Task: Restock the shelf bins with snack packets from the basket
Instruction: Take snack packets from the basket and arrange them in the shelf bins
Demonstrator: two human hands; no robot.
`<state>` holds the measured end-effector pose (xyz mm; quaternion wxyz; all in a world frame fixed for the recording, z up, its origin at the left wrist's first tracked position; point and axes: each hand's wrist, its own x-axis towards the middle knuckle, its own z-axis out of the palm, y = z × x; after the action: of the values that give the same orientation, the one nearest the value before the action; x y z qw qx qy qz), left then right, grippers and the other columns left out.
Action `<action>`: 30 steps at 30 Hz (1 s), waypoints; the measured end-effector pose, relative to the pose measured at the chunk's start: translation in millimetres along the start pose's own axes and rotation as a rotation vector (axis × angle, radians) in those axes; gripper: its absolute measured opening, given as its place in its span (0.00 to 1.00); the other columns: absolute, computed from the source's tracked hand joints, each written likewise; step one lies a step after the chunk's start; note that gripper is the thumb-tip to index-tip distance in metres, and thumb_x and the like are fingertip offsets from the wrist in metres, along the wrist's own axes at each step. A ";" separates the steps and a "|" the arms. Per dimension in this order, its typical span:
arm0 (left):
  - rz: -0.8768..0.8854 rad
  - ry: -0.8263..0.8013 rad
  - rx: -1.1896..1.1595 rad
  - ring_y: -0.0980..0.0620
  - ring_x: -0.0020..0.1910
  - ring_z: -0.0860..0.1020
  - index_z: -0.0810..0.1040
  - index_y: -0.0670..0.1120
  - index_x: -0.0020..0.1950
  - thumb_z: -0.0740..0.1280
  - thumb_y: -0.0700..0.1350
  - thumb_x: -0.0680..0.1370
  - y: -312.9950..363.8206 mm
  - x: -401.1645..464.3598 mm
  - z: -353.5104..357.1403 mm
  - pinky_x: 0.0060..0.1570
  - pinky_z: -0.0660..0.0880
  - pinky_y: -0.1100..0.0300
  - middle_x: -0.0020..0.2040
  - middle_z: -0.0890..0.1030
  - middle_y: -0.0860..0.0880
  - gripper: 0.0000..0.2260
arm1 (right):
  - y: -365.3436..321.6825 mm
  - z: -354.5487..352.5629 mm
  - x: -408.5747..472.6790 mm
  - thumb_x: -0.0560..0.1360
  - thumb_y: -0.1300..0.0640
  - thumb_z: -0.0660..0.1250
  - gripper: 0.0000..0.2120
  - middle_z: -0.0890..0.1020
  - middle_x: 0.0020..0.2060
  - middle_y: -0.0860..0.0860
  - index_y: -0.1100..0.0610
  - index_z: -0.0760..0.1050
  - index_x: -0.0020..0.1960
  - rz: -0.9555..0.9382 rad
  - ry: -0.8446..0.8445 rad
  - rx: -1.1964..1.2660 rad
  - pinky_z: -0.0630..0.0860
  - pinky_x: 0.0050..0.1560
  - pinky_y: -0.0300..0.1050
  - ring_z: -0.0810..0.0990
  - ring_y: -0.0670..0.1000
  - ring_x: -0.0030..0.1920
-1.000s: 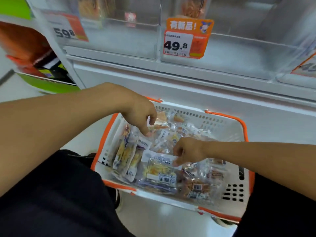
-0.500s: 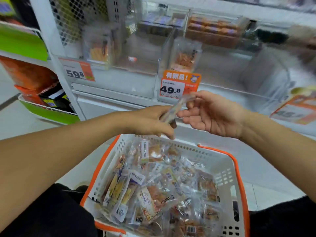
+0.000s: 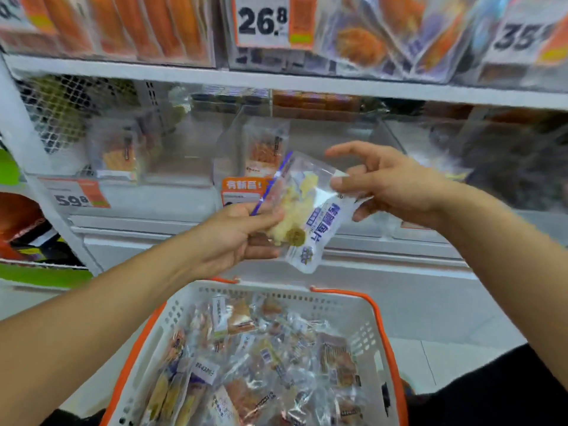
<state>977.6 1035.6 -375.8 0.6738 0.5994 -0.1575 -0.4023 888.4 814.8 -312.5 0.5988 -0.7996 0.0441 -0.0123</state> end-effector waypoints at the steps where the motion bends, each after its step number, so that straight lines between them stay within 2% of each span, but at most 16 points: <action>1: 0.039 0.020 0.053 0.60 0.26 0.77 0.79 0.48 0.53 0.67 0.46 0.74 4.2 7.1 6.3 0.24 0.76 0.67 0.32 0.82 0.53 0.08 | -2.0 -11.9 -5.6 0.78 0.63 0.67 0.20 0.81 0.35 0.50 0.50 0.74 0.67 0.019 -0.022 0.014 0.79 0.31 0.42 0.81 0.50 0.33; 4: 0.097 0.001 0.124 0.62 0.23 0.70 0.79 0.47 0.48 0.66 0.45 0.77 27.4 29.0 37.2 0.19 0.62 0.71 0.28 0.78 0.55 0.04 | -5.1 -49.6 -20.9 0.80 0.50 0.60 0.18 0.83 0.51 0.54 0.46 0.74 0.69 0.099 -0.106 0.180 0.82 0.36 0.46 0.83 0.58 0.44; 6: 0.109 -0.057 0.217 0.61 0.23 0.70 0.81 0.47 0.48 0.70 0.47 0.72 46.0 47.0 60.3 0.19 0.62 0.70 0.30 0.78 0.54 0.07 | -3.2 -74.2 -27.3 0.78 0.45 0.62 0.18 0.82 0.53 0.54 0.45 0.76 0.67 0.098 -0.054 0.239 0.82 0.42 0.49 0.77 0.61 0.51; 8: 0.141 -0.105 0.420 0.60 0.25 0.70 0.82 0.47 0.48 0.74 0.48 0.70 63.3 63.7 81.3 0.21 0.63 0.69 0.31 0.78 0.53 0.09 | 1.8 -96.5 -33.9 0.75 0.50 0.68 0.19 0.82 0.52 0.53 0.45 0.77 0.66 0.043 0.051 0.193 0.78 0.45 0.49 0.76 0.60 0.53; 10: 0.264 -0.079 0.653 0.59 0.26 0.72 0.84 0.47 0.49 0.76 0.46 0.70 80.1 76.2 106.7 0.24 0.67 0.68 0.30 0.79 0.53 0.10 | 5.4 -114.9 -40.5 0.73 0.57 0.72 0.20 0.83 0.47 0.52 0.48 0.78 0.64 -0.030 0.130 0.032 0.80 0.42 0.46 0.81 0.55 0.48; 12: 0.437 -0.011 0.623 0.59 0.28 0.77 0.83 0.44 0.52 0.78 0.41 0.70 94.5 88.0 135.2 0.27 0.73 0.68 0.30 0.82 0.52 0.13 | 7.9 -129.4 -45.3 0.72 0.63 0.74 0.12 0.84 0.40 0.52 0.55 0.82 0.55 -0.104 0.235 -0.126 0.80 0.40 0.44 0.83 0.50 0.41; 14: 0.565 0.039 0.510 0.55 0.37 0.82 0.81 0.44 0.55 0.79 0.41 0.69 104.4 101.4 158.1 0.36 0.80 0.63 0.39 0.85 0.44 0.17 | 12.8 -144.3 -47.1 0.73 0.68 0.72 0.07 0.83 0.35 0.52 0.57 0.81 0.46 -0.170 0.402 -0.043 0.81 0.38 0.44 0.83 0.50 0.36; 16: 0.591 0.019 0.505 0.51 0.46 0.84 0.80 0.47 0.56 0.79 0.43 0.69 105.8 115.8 171.4 0.47 0.82 0.58 0.47 0.86 0.45 0.17 | 19.9 -160.8 -48.5 0.75 0.69 0.69 0.08 0.82 0.33 0.51 0.57 0.78 0.44 -0.251 0.547 0.150 0.81 0.33 0.43 0.82 0.48 0.33; 17: 0.583 -0.006 0.522 0.49 0.48 0.84 0.81 0.47 0.55 0.78 0.41 0.70 102.9 122.3 175.3 0.49 0.82 0.54 0.48 0.86 0.47 0.15 | 24.5 -169.5 -49.6 0.76 0.69 0.68 0.09 0.81 0.33 0.50 0.57 0.77 0.45 -0.284 0.584 0.227 0.80 0.33 0.43 0.82 0.47 0.34; 19: 0.612 0.020 0.606 0.46 0.46 0.85 0.82 0.45 0.51 0.76 0.40 0.73 94.8 134.6 179.6 0.45 0.83 0.49 0.46 0.86 0.47 0.09 | 33.7 -184.4 -52.6 0.76 0.69 0.68 0.10 0.81 0.34 0.49 0.55 0.77 0.44 -0.288 0.601 0.240 0.81 0.37 0.46 0.82 0.47 0.37; 20: 0.659 0.061 0.652 0.45 0.45 0.85 0.83 0.45 0.50 0.75 0.40 0.73 91.5 141.3 181.4 0.43 0.83 0.48 0.44 0.86 0.48 0.07 | 38.6 -189.6 -54.0 0.75 0.68 0.69 0.10 0.82 0.35 0.50 0.54 0.78 0.43 -0.261 0.589 0.182 0.81 0.42 0.49 0.82 0.49 0.38; 22: 0.737 0.103 0.778 0.50 0.43 0.84 0.84 0.46 0.46 0.77 0.40 0.72 87.4 154.9 185.2 0.45 0.82 0.50 0.42 0.86 0.51 0.05 | 49.0 -196.0 -55.6 0.73 0.66 0.73 0.10 0.83 0.36 0.53 0.52 0.80 0.40 -0.201 0.560 0.004 0.80 0.50 0.56 0.81 0.52 0.41; 23: 0.746 0.082 0.870 0.53 0.43 0.84 0.85 0.46 0.45 0.78 0.41 0.71 86.2 159.9 188.0 0.47 0.81 0.52 0.42 0.86 0.52 0.05 | 53.6 -197.8 -56.0 0.72 0.65 0.74 0.09 0.84 0.37 0.55 0.53 0.81 0.39 -0.169 0.553 -0.082 0.79 0.54 0.58 0.82 0.53 0.42; 25: 0.732 0.027 1.051 0.53 0.44 0.84 0.86 0.45 0.44 0.79 0.45 0.69 82.5 170.9 192.7 0.49 0.80 0.50 0.41 0.86 0.50 0.07 | 59.2 -201.0 -56.1 0.71 0.64 0.76 0.06 0.84 0.39 0.57 0.55 0.82 0.40 -0.114 0.559 -0.186 0.79 0.57 0.60 0.82 0.54 0.43; 27: 0.697 0.005 1.183 0.51 0.43 0.84 0.85 0.46 0.43 0.80 0.47 0.68 76.3 177.3 198.5 0.48 0.80 0.50 0.40 0.86 0.49 0.08 | 64.1 -206.7 -56.6 0.70 0.63 0.78 0.04 0.85 0.37 0.54 0.59 0.83 0.39 -0.041 0.549 -0.325 0.82 0.53 0.55 0.84 0.51 0.41; 30: 0.684 0.004 1.307 0.52 0.36 0.80 0.82 0.46 0.36 0.80 0.45 0.67 65.8 182.8 203.0 0.41 0.77 0.56 0.35 0.82 0.51 0.09 | 72.5 -208.4 -55.6 0.68 0.59 0.79 0.05 0.84 0.29 0.49 0.59 0.84 0.38 0.111 0.501 -0.553 0.78 0.38 0.42 0.81 0.46 0.31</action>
<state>974.4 760.9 -316.6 0.2674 0.7968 -0.5418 0.0072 813.8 600.0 -321.3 0.3305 -0.8997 0.2342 -0.1626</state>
